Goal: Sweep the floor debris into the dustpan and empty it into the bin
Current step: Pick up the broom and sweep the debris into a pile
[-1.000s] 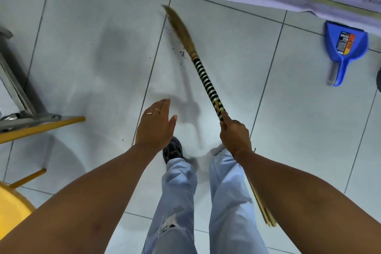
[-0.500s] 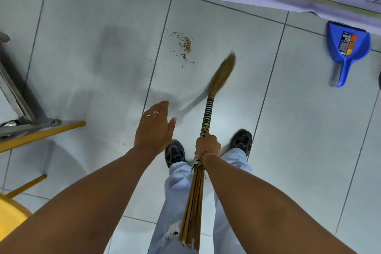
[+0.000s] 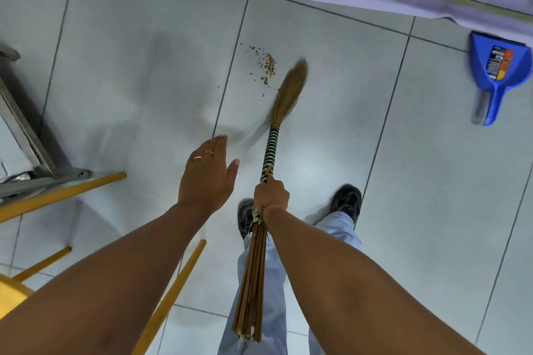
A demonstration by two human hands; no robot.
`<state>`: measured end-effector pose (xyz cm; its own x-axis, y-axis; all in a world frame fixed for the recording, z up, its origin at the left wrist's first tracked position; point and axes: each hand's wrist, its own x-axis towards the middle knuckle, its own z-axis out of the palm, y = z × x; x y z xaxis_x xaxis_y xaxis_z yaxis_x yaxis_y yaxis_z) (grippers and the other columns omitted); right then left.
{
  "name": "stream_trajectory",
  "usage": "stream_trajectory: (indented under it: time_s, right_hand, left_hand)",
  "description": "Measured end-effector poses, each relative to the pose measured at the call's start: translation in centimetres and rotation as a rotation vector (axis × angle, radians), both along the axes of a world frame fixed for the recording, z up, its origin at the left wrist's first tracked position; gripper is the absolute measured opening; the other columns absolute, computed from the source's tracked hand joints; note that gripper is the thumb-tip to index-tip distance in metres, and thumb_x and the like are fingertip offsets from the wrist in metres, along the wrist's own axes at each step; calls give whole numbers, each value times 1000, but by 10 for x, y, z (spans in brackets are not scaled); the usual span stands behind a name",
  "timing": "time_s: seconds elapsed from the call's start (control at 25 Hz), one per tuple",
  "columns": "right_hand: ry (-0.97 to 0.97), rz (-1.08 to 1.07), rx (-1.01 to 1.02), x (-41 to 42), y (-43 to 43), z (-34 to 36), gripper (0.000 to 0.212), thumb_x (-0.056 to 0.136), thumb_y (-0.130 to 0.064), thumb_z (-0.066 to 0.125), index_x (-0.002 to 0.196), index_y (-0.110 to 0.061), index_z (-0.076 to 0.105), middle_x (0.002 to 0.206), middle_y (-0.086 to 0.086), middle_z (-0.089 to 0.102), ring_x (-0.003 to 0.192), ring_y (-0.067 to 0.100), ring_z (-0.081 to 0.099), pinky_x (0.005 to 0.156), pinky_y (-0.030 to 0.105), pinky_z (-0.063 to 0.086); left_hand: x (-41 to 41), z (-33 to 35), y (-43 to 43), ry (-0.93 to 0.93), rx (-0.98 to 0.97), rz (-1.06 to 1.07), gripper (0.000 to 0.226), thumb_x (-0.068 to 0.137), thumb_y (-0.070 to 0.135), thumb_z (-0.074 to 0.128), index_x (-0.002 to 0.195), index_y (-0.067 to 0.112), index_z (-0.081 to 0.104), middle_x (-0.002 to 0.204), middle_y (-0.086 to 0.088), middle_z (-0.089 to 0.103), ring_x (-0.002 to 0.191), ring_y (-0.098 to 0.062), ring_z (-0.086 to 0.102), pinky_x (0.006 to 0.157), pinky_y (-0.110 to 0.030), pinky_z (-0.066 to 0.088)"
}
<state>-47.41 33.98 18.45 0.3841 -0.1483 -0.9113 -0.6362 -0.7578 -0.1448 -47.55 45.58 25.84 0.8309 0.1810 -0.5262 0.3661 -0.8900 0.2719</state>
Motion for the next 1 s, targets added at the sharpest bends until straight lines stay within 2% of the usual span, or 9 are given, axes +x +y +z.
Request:
stream_trajectory:
  time_s: [0.48,0.6,0.68,0.76,0.84,1.0]
  right_hand:
    - [-50,13,24,31,6,-14,36,95,-20,38,124,-5,54,119,14,64,109,32,62,91,37,52]
    - [-48,15,31,41,3,-16,37,96,-21,39,125,-4,54,118,14,65,108,31,63,83,32,49]
    - [-35,6,38,45,2,-16,37,95,-21,40,124,-4,54,112,14,66,102,31,65,76,31,50]
    - [-28,-39,49,47,-1,-17,35,95,-22,40,120,-3,55,103,14,68,87,30,67,72,34,55]
    - [-36,-110,69,46,-6,-16,33,94,-21,41,118,-4,56,105,17,69,81,30,67,78,39,59]
    - [-139,-16,93,34,-24,-6,40,94,-20,35,129,-13,54,110,17,68,99,36,66,85,47,57]
  left_hand:
    - [-6,-3,-1,2,-6,-23,53,94,34,41,139,7,30,144,-16,42,133,-32,40,111,-41,33]
    - [-6,-4,-6,-2,-2,-28,53,94,34,41,139,7,30,144,-15,42,134,-31,39,111,-40,32]
    - [-6,-3,-9,-6,-4,-30,54,95,34,41,140,8,29,145,-15,41,134,-31,38,112,-40,31]
    - [-7,-2,-13,-6,2,-38,54,95,35,40,140,8,28,146,-14,40,135,-30,37,112,-39,30]
    - [-7,-1,-17,-5,4,-44,55,95,36,38,141,9,26,147,-13,39,137,-29,35,113,-38,29]
    - [-5,1,-21,-21,5,-57,55,95,35,39,141,8,26,147,-14,39,136,-29,35,113,-39,29]
